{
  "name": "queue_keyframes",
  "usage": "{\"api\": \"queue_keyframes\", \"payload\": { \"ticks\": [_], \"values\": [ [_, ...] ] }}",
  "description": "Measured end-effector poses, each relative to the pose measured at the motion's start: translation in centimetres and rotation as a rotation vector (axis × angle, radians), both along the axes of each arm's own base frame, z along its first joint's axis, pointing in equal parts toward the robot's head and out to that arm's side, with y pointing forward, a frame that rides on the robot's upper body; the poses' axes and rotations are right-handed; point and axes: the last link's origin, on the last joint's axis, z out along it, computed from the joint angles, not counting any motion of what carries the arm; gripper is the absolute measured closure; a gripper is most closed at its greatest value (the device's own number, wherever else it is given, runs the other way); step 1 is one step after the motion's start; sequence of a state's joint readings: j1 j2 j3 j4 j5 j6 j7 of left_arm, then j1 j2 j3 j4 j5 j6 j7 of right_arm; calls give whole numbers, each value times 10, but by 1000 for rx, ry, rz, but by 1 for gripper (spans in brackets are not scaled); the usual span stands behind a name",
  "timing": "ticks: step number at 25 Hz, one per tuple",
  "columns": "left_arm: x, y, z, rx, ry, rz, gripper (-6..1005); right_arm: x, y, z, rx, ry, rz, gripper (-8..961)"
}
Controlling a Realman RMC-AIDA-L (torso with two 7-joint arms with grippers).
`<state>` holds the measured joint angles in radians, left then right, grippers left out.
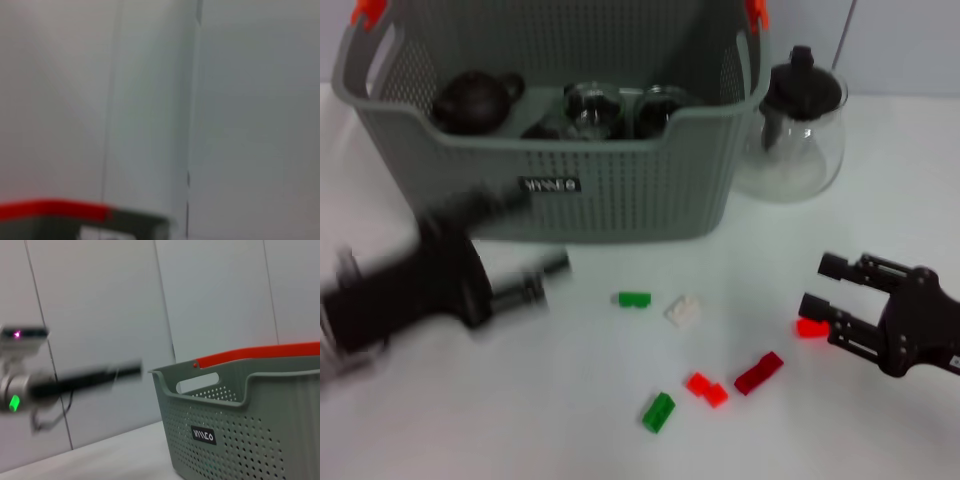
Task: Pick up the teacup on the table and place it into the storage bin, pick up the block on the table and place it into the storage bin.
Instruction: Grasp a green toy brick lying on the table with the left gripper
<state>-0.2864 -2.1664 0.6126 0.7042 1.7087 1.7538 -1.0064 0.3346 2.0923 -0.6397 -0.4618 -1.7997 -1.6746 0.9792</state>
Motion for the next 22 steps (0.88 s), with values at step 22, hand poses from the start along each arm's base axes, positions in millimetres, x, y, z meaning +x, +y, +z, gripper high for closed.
{"api": "queue_keyframes", "payload": {
  "ticks": [22],
  "values": [
    [-24, -65, -140, -65, 306, -59, 454, 0, -2, 0, -8, 4, 1, 359]
  ]
}}
